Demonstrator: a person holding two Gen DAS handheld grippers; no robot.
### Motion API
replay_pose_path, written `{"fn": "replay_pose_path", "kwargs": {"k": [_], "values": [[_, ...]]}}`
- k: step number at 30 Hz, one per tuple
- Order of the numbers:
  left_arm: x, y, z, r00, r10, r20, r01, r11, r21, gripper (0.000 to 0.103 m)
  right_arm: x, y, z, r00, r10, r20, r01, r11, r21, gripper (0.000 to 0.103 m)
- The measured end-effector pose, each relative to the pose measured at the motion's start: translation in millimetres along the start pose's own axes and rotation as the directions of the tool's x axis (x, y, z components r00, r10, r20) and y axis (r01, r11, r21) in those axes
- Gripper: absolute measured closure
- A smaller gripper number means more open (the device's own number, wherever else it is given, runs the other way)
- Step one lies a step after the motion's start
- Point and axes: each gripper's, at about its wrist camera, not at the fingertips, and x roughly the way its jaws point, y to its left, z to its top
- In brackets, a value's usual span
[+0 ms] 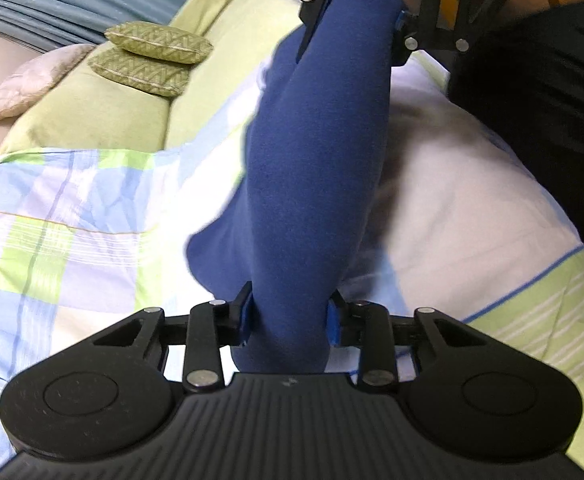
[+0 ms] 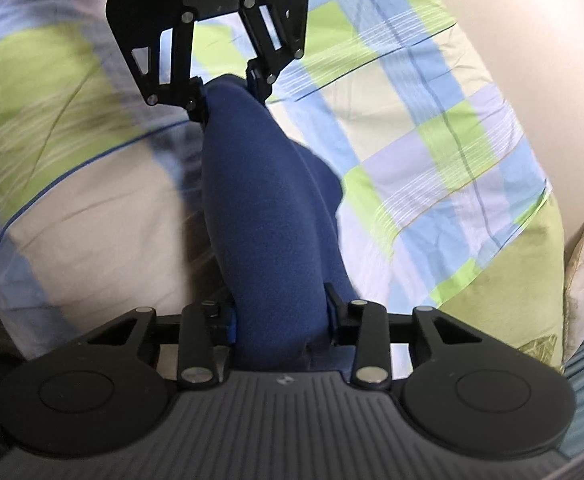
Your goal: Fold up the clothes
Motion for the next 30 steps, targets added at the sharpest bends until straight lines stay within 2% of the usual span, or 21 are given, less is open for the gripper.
{"fn": "replay_pose_path", "kwargs": {"k": [3, 5, 7, 9, 12, 13, 15, 17, 20, 23, 24, 26, 30], "values": [[-6, 22, 4, 1.000, 0.027, -0.004, -0.027, 1.000, 0.000, 0.064, -2, -20, 6, 1.000, -0.003, 0.023, 0.003, 1.000, -0.002, 0.071], [-12, 45, 4, 0.997, 0.072, -0.014, -0.072, 0.997, -0.024, 0.064, 0, -37, 13, 0.999, -0.010, 0.045, 0.011, 1.000, -0.017, 0.071], [-21, 64, 3, 0.992, 0.127, -0.024, -0.129, 0.990, -0.060, 0.064, 4, -60, 26, 0.995, -0.051, 0.087, 0.057, 0.996, -0.063, 0.071], [-37, 80, 1, 0.974, 0.221, -0.056, -0.226, 0.969, -0.101, 0.064, 8, -78, 38, 0.985, -0.097, 0.140, 0.109, 0.990, -0.086, 0.071], [-56, 70, -2, 0.932, 0.324, -0.162, -0.345, 0.931, -0.119, 0.064, 13, -87, 49, 0.961, -0.140, 0.238, 0.168, 0.980, -0.103, 0.071], [-59, 60, -4, 0.919, 0.336, -0.205, -0.365, 0.923, -0.125, 0.064, 16, -82, 50, 0.949, -0.135, 0.283, 0.171, 0.979, -0.107, 0.071], [-59, 31, -8, 0.905, 0.321, -0.278, -0.369, 0.918, -0.142, 0.064, 25, -68, 47, 0.930, -0.100, 0.353, 0.149, 0.982, -0.116, 0.070], [-50, -20, -16, 0.908, 0.239, -0.344, -0.309, 0.937, -0.165, 0.063, 35, -48, 40, 0.924, -0.032, 0.381, 0.091, 0.986, -0.139, 0.070], [-29, -93, -29, 0.923, 0.080, -0.377, -0.180, 0.954, -0.240, 0.060, 50, 4, 13, 0.923, 0.138, 0.359, -0.058, 0.972, -0.226, 0.069], [-28, -133, -23, 0.913, 0.154, -0.377, -0.240, 0.951, -0.193, 0.057, 50, 56, -21, 0.922, 0.206, 0.328, -0.091, 0.938, -0.335, 0.063], [-31, -136, -23, 0.917, 0.160, -0.366, -0.250, 0.945, -0.212, 0.055, 47, 59, -25, 0.922, 0.201, 0.331, -0.088, 0.941, -0.327, 0.063], [-45, -126, -25, 0.936, 0.130, -0.327, -0.238, 0.919, -0.315, 0.051, 40, 62, -31, 0.923, 0.195, 0.332, -0.089, 0.947, -0.309, 0.059], [-80, -103, -47, 0.960, 0.069, -0.270, -0.192, 0.866, -0.461, 0.051, 17, 46, -33, 0.926, 0.209, 0.315, -0.132, 0.960, -0.248, 0.059]]}}
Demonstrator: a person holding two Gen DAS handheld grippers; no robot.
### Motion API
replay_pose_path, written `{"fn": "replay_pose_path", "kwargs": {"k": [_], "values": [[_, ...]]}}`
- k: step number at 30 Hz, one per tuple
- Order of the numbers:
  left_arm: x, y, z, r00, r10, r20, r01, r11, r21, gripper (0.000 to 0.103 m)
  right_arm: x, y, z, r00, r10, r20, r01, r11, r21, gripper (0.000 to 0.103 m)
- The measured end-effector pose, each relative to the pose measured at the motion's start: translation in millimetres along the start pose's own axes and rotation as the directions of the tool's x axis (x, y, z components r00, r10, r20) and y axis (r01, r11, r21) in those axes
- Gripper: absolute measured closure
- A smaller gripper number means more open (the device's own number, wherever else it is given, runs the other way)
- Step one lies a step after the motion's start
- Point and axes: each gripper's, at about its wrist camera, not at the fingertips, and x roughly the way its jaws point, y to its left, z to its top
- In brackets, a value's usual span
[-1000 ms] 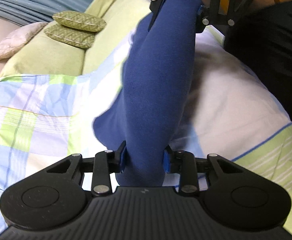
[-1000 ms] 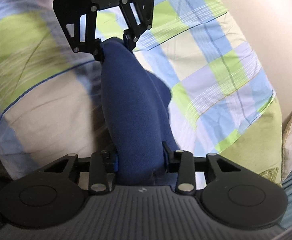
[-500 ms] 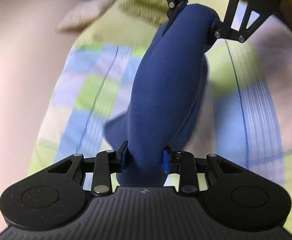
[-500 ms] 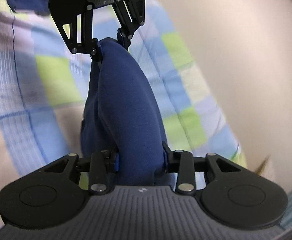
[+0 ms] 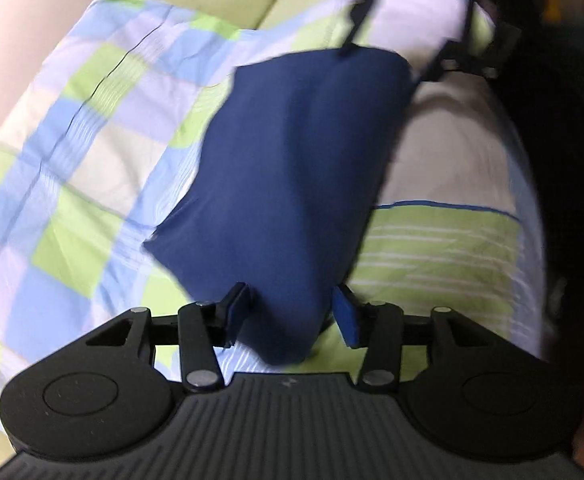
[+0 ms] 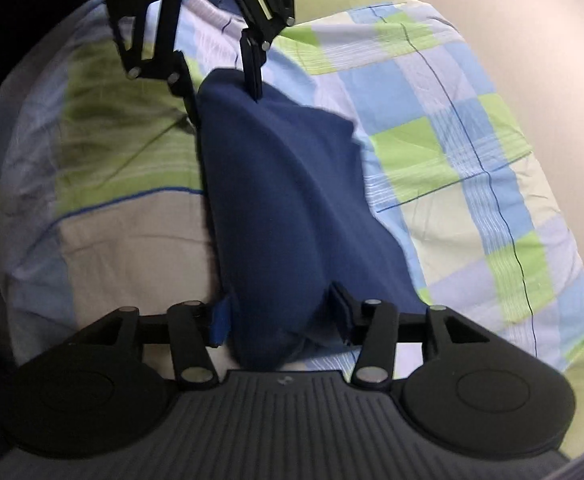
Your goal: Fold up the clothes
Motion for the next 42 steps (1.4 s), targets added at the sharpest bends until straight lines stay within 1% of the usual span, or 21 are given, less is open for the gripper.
{"fn": "replay_pose_path", "kwargs": {"k": [2, 3, 5, 7, 10, 13, 15, 17, 19, 22, 24, 26, 28, 31, 32, 34, 36, 38, 40, 41, 42], "values": [[-18, 24, -10, 0.998, -0.039, 0.041, 0.043, 0.994, -0.105, 0.051, -14, -8, -1, 1.000, 0.008, 0.006, -0.008, 0.997, 0.075, 0.063], [-23, 32, -12, 0.998, -0.035, 0.058, 0.043, 0.988, -0.145, 0.051, -22, -14, -1, 1.000, -0.006, 0.016, 0.004, 0.990, 0.138, 0.067], [-30, 53, -10, 0.992, -0.011, 0.124, 0.042, 0.967, -0.250, 0.052, -31, -35, 0, 0.998, -0.056, 0.032, 0.044, 0.957, 0.287, 0.077], [-26, 60, -4, 0.981, -0.022, 0.194, 0.078, 0.954, -0.289, 0.052, -32, -54, 1, 0.994, -0.099, 0.043, 0.073, 0.912, 0.403, 0.078], [-11, 51, 10, 0.959, -0.066, 0.277, 0.146, 0.950, -0.278, 0.051, -12, -70, 7, 0.989, -0.119, 0.085, 0.059, 0.856, 0.513, 0.080], [24, 32, 12, 0.963, -0.088, 0.256, 0.154, 0.957, -0.247, 0.053, 13, -68, 6, 0.991, -0.071, 0.118, -0.003, 0.845, 0.535, 0.081], [48, 39, 4, 0.961, -0.094, 0.260, 0.166, 0.948, -0.272, 0.051, 33, -62, -1, 0.994, -0.016, 0.108, -0.044, 0.850, 0.524, 0.085], [58, 53, -7, 0.951, -0.103, 0.290, 0.196, 0.930, -0.312, 0.051, 49, -60, -14, 0.994, 0.014, 0.110, -0.068, 0.860, 0.506, 0.085], [63, 68, -19, 0.938, -0.111, 0.328, 0.232, 0.906, -0.354, 0.051, 53, -73, -27, 0.994, -0.008, 0.112, -0.054, 0.841, 0.538, 0.085], [73, 80, -26, 0.931, -0.122, 0.345, 0.250, 0.902, -0.353, 0.050, 61, -88, -36, 0.995, -0.009, 0.103, -0.052, 0.820, 0.571, 0.085], [81, 87, -27, 0.932, -0.108, 0.347, 0.240, 0.899, -0.366, 0.049, 70, -89, -41, 0.994, -0.005, 0.108, -0.058, 0.820, 0.570, 0.085], [87, 95, -29, 0.931, -0.097, 0.351, 0.243, 0.885, -0.397, 0.049, 75, -93, -45, 0.993, -0.011, 0.114, -0.058, 0.811, 0.582, 0.085], [95, 103, -30, 0.933, -0.088, 0.350, 0.246, 0.865, -0.438, 0.049, 82, -98, -54, 0.994, -0.032, 0.105, -0.041, 0.780, 0.625, 0.085], [92, 108, -31, 0.935, -0.061, 0.349, 0.230, 0.853, -0.469, 0.051, 86, -102, -62, 0.995, -0.036, 0.096, -0.038, 0.745, 0.666, 0.085], [89, 110, -30, 0.934, -0.041, 0.354, 0.219, 0.850, -0.480, 0.057, 86, -103, -62, 0.995, -0.038, 0.092, -0.034, 0.743, 0.668, 0.085], [84, 112, -25, 0.930, -0.017, 0.368, 0.207, 0.850, -0.484, 0.057, 83, -107, -51, 0.994, -0.063, 0.095, -0.016, 0.750, 0.661, 0.084], [105, 115, -17, 0.943, -0.024, 0.333, 0.182, 0.874, -0.451, 0.056, 81, -113, -39, 0.988, -0.070, 0.138, -0.037, 0.756, 0.653, 0.084], [119, 112, -15, 0.958, -0.010, 0.286, 0.135, 0.898, -0.418, 0.055, 92, -110, -24, 0.986, -0.001, 0.169, -0.103, 0.788, 0.607, 0.084], [130, 115, -16, 0.968, 0.023, 0.251, 0.087, 0.905, -0.417, 0.053, 110, -100, -21, 0.985, 0.043, 0.165, -0.121, 0.857, 0.501, 0.084], [134, 118, -17, 0.970, 0.037, 0.238, 0.072, 0.898, -0.433, 0.053, 116, -99, -22, 0.985, 0.048, 0.165, -0.122, 0.871, 0.476, 0.081], [136, 121, -18, 0.975, 0.059, 0.214, 0.044, 0.893, -0.447, 0.053, 120, -105, -27, 0.985, 0.040, 0.167, -0.120, 0.858, 0.500, 0.078]]}}
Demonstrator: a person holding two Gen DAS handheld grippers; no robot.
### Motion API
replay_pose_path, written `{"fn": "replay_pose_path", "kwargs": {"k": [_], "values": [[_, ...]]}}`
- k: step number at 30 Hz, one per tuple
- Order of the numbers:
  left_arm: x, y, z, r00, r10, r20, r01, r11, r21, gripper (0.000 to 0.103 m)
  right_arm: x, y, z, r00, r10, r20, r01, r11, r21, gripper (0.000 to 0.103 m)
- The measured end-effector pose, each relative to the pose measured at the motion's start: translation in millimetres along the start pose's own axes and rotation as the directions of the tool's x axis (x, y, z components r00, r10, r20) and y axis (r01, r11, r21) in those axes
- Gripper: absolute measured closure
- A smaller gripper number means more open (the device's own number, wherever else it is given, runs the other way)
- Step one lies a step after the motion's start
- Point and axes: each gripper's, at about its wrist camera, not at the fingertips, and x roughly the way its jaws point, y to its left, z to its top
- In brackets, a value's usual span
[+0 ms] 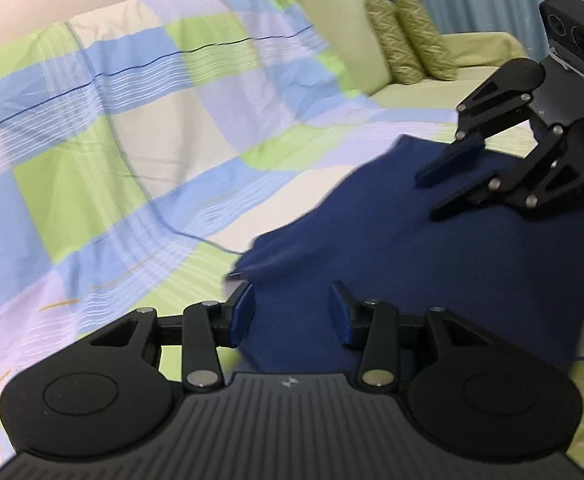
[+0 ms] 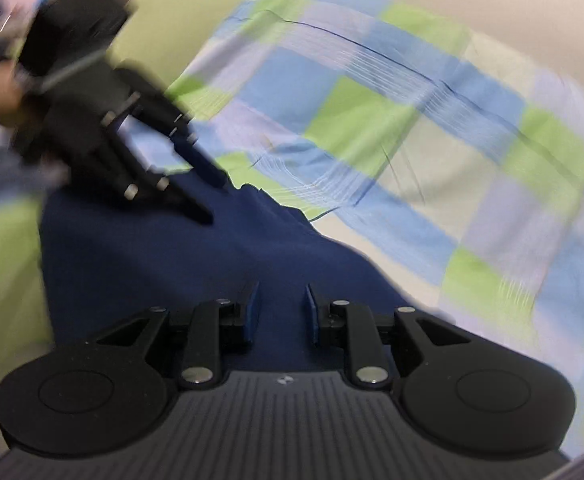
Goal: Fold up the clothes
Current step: 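Lay the folded sweatshirt down and open both grippers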
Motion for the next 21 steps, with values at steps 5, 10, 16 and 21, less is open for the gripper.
{"fn": "replay_pose_path", "kwargs": {"k": [5, 10, 16, 21], "values": [[17, 14, -1, 0.999, 0.035, -0.036, -0.037, 0.998, -0.060, 0.053, 18, -43, -12, 0.994, -0.098, -0.046, 0.105, 0.978, 0.180, 0.077], [-4, 11, 8, 0.997, 0.067, -0.047, -0.069, 0.997, -0.040, 0.053, -5, -37, -4, 0.990, -0.140, -0.030, 0.143, 0.971, 0.190, 0.077], [-47, -11, 13, 0.995, 0.033, -0.097, -0.041, 0.996, -0.082, 0.053, -47, -1, 3, 0.994, -0.111, 0.014, 0.104, 0.962, 0.252, 0.077], [-52, -39, 5, 0.991, 0.030, -0.133, -0.041, 0.996, -0.079, 0.054, -53, 26, -15, 0.994, -0.095, -0.056, 0.108, 0.933, 0.343, 0.077]]}}
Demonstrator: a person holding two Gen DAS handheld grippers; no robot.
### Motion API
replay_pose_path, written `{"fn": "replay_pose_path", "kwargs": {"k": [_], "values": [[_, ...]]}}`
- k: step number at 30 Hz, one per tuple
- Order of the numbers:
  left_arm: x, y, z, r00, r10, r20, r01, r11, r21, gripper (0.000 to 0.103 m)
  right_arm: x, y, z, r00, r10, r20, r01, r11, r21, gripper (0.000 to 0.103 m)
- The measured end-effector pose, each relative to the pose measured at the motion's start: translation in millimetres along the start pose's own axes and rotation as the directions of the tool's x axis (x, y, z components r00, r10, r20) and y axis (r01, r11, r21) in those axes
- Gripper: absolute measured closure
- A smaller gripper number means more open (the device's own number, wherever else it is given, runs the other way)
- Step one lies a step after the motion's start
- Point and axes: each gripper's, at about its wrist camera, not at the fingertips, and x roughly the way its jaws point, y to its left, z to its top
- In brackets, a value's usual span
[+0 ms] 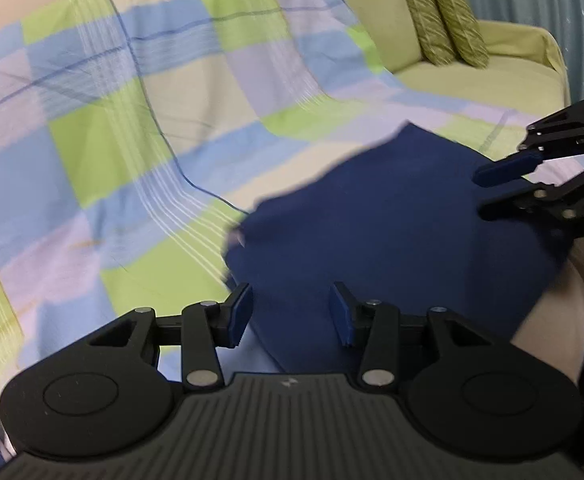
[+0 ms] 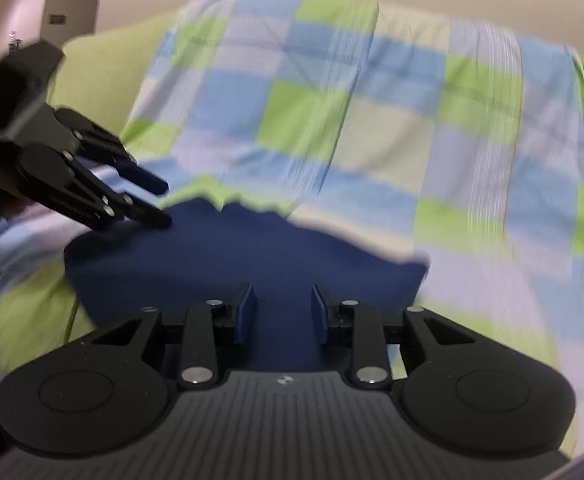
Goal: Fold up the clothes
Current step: 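Lay the folded sweatshirt down and open both grippers, then grasp the folded sweatshirt edge with the left gripper while the right gripper grasps it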
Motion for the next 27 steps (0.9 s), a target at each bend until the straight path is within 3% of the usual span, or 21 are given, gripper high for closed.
{"fn": "replay_pose_path", "kwargs": {"k": [3, 6, 12, 17, 20, 23, 25, 27], "values": [[0, -4, 3, 1.000, 0.023, -0.003, -0.023, 1.000, 0.010, 0.054, -10, 3, 4, 0.999, -0.037, -0.008, 0.037, 0.997, 0.064, 0.077], [-4, -4, 4, 1.000, 0.024, -0.007, -0.024, 1.000, 0.012, 0.054, -26, 15, 9, 0.999, -0.052, 0.003, 0.052, 0.998, 0.038, 0.076], [-11, -10, 4, 1.000, 0.028, -0.009, -0.027, 0.999, 0.030, 0.054, -61, 39, 5, 0.995, -0.096, -0.013, 0.095, 0.992, -0.088, 0.072], [-31, -23, -1, 0.996, 0.089, 0.018, -0.091, 0.988, 0.127, 0.045, -74, 66, -2, 0.988, -0.151, -0.032, 0.137, 0.954, -0.267, 0.056], [-45, -31, -8, 0.996, 0.089, 0.024, -0.092, 0.977, 0.194, 0.045, -75, 82, -6, 0.985, -0.167, -0.054, 0.136, 0.920, -0.367, 0.049], [-63, -46, -22, 0.996, 0.053, 0.069, -0.072, 0.948, 0.311, 0.045, -68, 95, -12, 0.978, -0.192, -0.080, 0.137, 0.882, -0.450, 0.045], [-69, -62, -38, 0.995, 0.019, 0.093, -0.058, 0.896, 0.441, 0.044, -63, 102, -15, 0.974, -0.209, -0.090, 0.136, 0.854, -0.503, 0.045], [-72, -78, -54, 0.995, -0.009, 0.103, -0.051, 0.823, 0.566, 0.044, -55, 109, -19, 0.968, -0.231, -0.095, 0.137, 0.809, -0.571, 0.045]]}}
